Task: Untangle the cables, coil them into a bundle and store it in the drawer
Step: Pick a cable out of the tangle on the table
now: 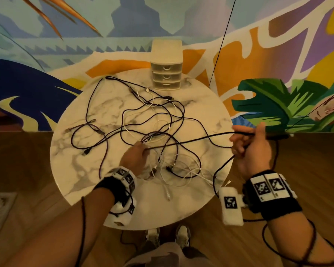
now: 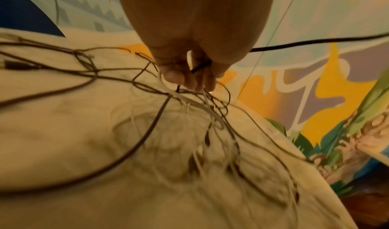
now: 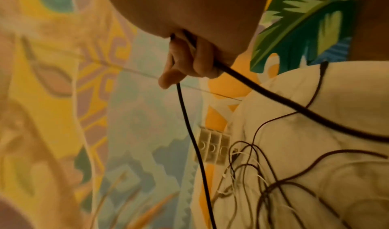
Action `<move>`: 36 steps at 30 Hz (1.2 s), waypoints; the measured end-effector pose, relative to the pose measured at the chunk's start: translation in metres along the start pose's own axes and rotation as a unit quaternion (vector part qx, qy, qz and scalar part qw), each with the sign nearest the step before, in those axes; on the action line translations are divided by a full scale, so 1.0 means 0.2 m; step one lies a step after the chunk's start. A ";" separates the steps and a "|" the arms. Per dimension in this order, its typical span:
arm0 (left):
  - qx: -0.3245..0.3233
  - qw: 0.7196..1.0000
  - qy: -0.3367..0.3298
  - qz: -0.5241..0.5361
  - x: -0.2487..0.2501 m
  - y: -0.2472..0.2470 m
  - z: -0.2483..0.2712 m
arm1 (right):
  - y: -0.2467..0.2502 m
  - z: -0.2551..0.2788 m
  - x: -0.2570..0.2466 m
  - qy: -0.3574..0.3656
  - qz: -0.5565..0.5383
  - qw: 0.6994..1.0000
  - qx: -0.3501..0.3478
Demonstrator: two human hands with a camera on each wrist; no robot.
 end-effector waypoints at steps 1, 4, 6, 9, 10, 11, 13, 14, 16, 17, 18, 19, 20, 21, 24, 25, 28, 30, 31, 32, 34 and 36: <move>0.012 1.000 -0.009 0.008 0.02 0.04 -0.04 | 0.02 -0.01 -0.01 -0.014 -0.045 0.999 0.010; 0.025 0.999 -0.013 0.037 0.10 0.08 -0.07 | 0.01 0.04 0.09 -0.067 -0.060 0.996 -0.017; 0.049 0.996 -0.052 0.055 0.22 0.09 -0.03 | -0.03 0.14 0.22 -0.098 0.041 0.992 -0.067; 0.058 0.984 -0.169 0.004 0.45 0.09 0.09 | -0.13 0.28 0.38 -0.105 0.218 0.958 -0.156; 0.038 0.979 -0.201 -0.022 0.51 0.06 0.13 | -0.16 0.30 0.41 -0.101 0.246 0.948 -0.174; 0.014 0.975 -0.219 -0.034 0.54 0.04 0.18 | -0.18 0.30 0.42 -0.092 0.266 0.942 -0.183; -0.028 0.976 -0.216 -0.006 0.54 -0.03 0.24 | -0.20 0.29 0.43 -0.072 0.284 0.939 -0.182; -0.046 0.980 -0.194 0.029 0.50 -0.07 0.26 | -0.21 0.28 0.42 -0.068 0.274 0.942 -0.181; -0.070 0.988 -0.114 0.078 0.36 -0.13 0.24 | -0.21 0.27 0.40 -0.059 0.244 0.952 -0.173; -0.073 0.992 -0.075 0.076 0.27 -0.14 0.20 | -0.21 0.27 0.37 -0.049 0.229 0.958 -0.164; -0.072 0.994 -0.042 0.070 0.19 -0.15 0.15 | -0.21 0.25 0.33 -0.037 0.210 0.965 -0.151; -0.067 0.995 -0.021 0.067 0.13 -0.14 0.08 | -0.21 0.23 0.28 -0.026 0.187 0.973 -0.136; -0.054 0.996 -0.012 0.069 0.09 -0.12 0.01 | -0.21 0.20 0.22 -0.016 0.160 0.980 -0.120; -0.033 0.997 -0.012 0.070 0.07 -0.09 -0.06 | -0.21 0.16 0.16 -0.010 0.131 0.986 -0.105; 0.020 0.996 -0.018 0.079 0.09 -0.04 -0.17 | -0.19 0.09 0.04 -0.012 0.053 0.996 -0.072; 0.018 0.997 -0.020 0.073 0.09 -0.06 -0.17 | -0.19 0.09 0.02 -0.011 0.045 0.997 -0.066; -0.007 0.998 -0.015 0.056 0.09 -0.10 -0.20 | -0.18 0.09 -0.02 0.009 0.044 0.997 -0.055; 0.065 0.993 -0.023 0.092 0.14 -0.03 -0.28 | -0.17 0.07 -0.07 0.031 0.015 0.999 -0.042; 0.101 0.988 -0.030 0.110 0.17 0.00 -0.32 | -0.16 0.06 -0.10 0.039 -0.003 0.999 -0.033; 0.117 0.985 -0.036 0.118 0.18 0.01 -0.33 | -0.16 0.05 -0.13 0.048 -0.021 0.998 -0.027; 0.065 0.993 -0.022 0.095 0.15 -0.08 -0.32 | -0.15 0.04 -0.16 0.061 -0.039 0.997 -0.021; -0.010 0.998 0.015 0.061 0.08 -0.19 -0.26 | -0.13 0.04 -0.15 0.065 -0.037 0.997 -0.025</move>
Point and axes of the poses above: each hand's wrist, its own z-axis away from the middle knuckle, its own y-axis out of the back of the hand, x = y × z, the point moved 5 cm from there along -z, towards the middle knuckle, and after that the axes turned 11 degrees about x, right-handed, at the moved point
